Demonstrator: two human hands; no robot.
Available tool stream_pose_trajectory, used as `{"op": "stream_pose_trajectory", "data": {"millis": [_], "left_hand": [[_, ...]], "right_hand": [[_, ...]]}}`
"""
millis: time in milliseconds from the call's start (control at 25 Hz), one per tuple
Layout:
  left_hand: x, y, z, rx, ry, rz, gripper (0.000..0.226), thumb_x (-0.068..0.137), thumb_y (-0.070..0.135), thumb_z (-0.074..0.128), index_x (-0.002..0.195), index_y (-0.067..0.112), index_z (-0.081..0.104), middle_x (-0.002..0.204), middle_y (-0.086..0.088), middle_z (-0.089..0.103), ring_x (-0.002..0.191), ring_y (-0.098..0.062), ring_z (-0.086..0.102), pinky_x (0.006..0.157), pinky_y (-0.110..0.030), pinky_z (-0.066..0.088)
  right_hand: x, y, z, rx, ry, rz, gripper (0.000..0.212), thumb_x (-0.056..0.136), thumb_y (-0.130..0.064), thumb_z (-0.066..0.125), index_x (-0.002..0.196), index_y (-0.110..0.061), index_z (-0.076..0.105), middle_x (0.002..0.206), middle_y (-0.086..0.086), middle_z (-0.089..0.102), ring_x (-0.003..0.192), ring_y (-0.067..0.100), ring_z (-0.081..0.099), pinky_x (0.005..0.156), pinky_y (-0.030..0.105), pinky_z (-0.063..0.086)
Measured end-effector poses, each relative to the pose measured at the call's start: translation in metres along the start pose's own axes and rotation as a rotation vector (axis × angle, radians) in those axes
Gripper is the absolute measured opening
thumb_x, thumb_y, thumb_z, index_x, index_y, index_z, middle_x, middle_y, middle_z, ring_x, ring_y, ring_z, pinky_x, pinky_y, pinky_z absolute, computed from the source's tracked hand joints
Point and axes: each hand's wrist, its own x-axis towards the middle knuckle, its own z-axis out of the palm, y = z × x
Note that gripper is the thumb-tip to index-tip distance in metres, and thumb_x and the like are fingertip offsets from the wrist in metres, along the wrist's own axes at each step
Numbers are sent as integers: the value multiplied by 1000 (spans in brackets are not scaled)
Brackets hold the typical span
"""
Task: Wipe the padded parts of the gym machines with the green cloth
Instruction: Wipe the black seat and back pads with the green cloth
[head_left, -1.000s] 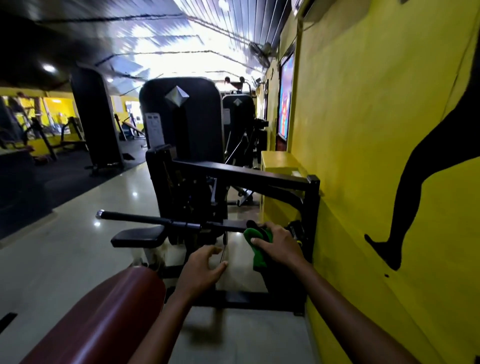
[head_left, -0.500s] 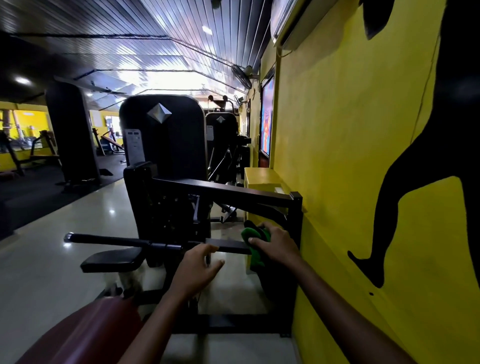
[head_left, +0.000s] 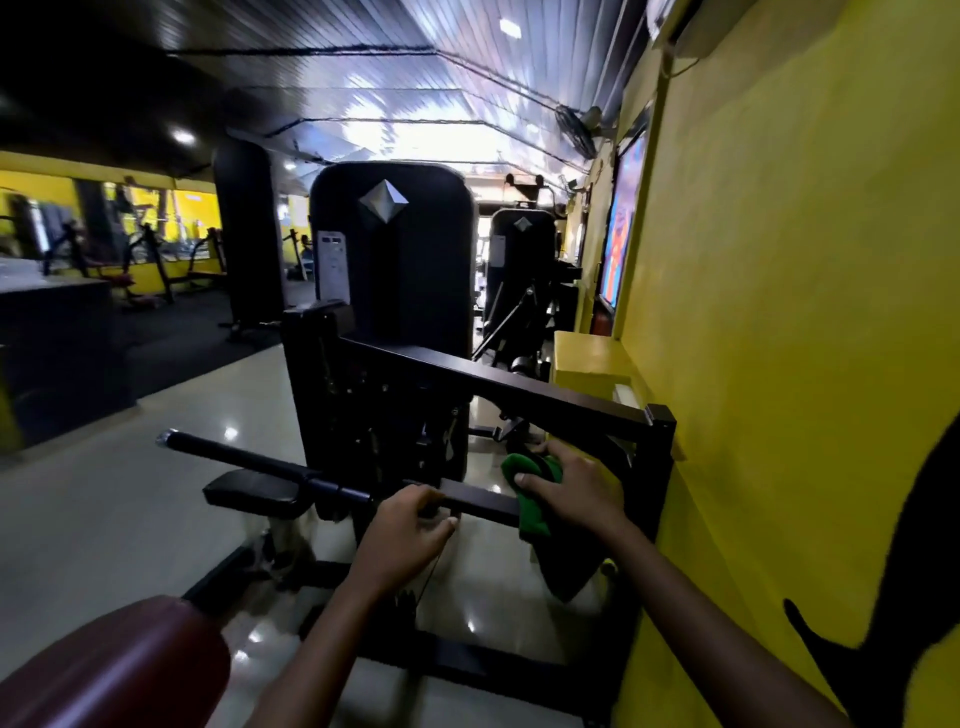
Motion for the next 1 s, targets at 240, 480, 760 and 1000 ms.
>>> {"op": "stream_pose_trajectory", "data": {"millis": [240, 480, 760, 1000], "left_hand": [[27, -5, 17, 79, 83, -125, 32, 87, 25, 68, 116, 14, 63, 106, 7, 58, 95, -1, 52, 69, 0, 36], [39, -26, 7, 132, 100, -228, 39, 86, 30, 68, 121, 14, 61, 115, 2, 62, 103, -7, 57, 80, -18, 44], [44, -58, -2, 180, 129, -306, 38, 86, 27, 69, 120, 12, 62, 116, -2, 62, 104, -11, 58, 82, -20, 45], [80, -99, 10, 198, 252, -418, 36, 86, 25, 68, 120, 12, 62, 111, 0, 62, 92, -8, 57, 77, -18, 45]], "right_hand": [[69, 20, 11, 82, -104, -93, 41, 81, -44, 68, 115, -24, 57, 114, 7, 60, 103, 24, 56, 79, 30, 45], [95, 3, 34, 122, -189, -167, 40, 84, -44, 66, 117, -23, 56, 107, 5, 58, 96, 20, 53, 76, 29, 43], [137, -18, 68, 190, -238, -232, 36, 83, -45, 66, 113, -25, 57, 100, -1, 56, 93, 18, 53, 76, 30, 43], [206, -22, 116, 227, -377, -339, 32, 82, -45, 67, 107, -27, 58, 102, 0, 63, 96, 21, 59, 84, 39, 50]]}}
